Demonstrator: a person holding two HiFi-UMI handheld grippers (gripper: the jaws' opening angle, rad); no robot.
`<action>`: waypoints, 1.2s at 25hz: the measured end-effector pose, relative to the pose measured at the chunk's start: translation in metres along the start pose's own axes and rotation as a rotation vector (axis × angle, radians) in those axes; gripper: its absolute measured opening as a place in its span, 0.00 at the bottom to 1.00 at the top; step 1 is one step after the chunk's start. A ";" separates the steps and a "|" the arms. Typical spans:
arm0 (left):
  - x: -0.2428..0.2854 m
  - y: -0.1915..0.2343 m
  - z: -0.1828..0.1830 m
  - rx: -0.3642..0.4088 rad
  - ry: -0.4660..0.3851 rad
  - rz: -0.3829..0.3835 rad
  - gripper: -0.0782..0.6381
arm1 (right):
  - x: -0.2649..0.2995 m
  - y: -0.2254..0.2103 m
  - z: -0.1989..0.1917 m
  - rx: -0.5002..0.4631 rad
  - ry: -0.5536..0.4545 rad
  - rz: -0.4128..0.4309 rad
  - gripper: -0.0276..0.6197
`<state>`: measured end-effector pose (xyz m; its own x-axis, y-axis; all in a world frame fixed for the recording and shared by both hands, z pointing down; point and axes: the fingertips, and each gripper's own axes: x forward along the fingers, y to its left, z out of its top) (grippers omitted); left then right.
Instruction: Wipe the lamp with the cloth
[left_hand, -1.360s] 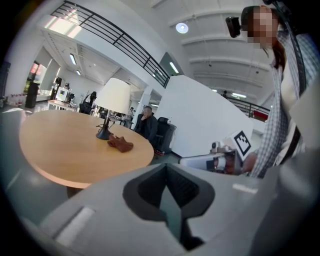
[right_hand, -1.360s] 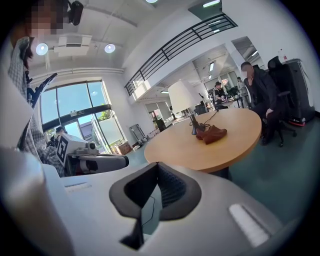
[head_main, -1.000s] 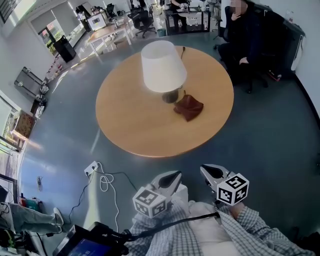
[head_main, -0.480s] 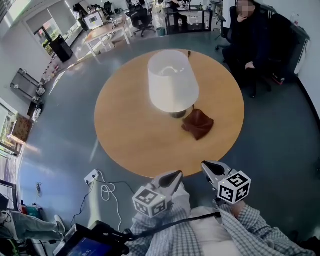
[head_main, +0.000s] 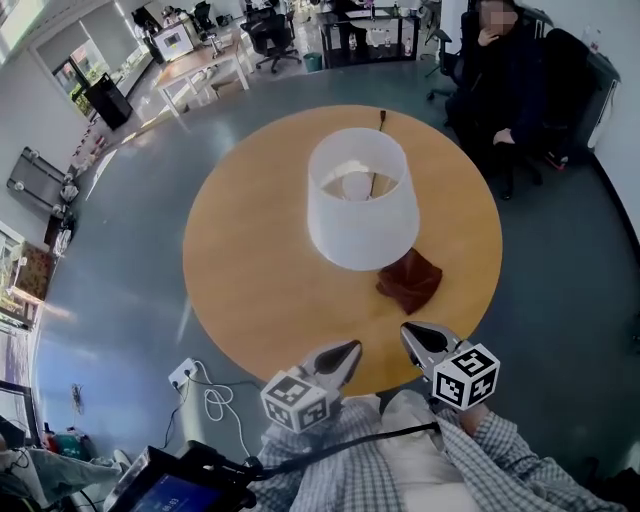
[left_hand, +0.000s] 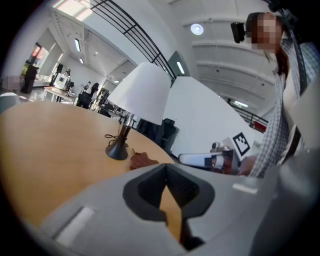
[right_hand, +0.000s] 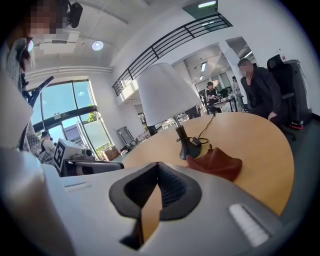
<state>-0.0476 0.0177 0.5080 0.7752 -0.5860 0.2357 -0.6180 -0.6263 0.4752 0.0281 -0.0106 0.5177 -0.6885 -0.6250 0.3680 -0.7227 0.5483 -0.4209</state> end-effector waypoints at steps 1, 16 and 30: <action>0.003 0.004 0.004 -0.010 -0.007 -0.004 0.11 | 0.002 -0.003 0.001 0.005 0.000 -0.006 0.05; 0.051 0.035 0.065 -0.460 -0.300 -0.221 0.26 | 0.025 -0.041 0.028 -0.034 0.058 0.019 0.05; 0.067 0.055 0.106 -0.598 -0.505 -0.346 0.42 | 0.041 -0.062 0.026 -0.097 0.135 0.035 0.05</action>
<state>-0.0432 -0.1105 0.4605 0.6685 -0.6595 -0.3436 -0.0740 -0.5187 0.8517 0.0461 -0.0844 0.5376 -0.7105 -0.5278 0.4654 -0.6963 0.6232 -0.3561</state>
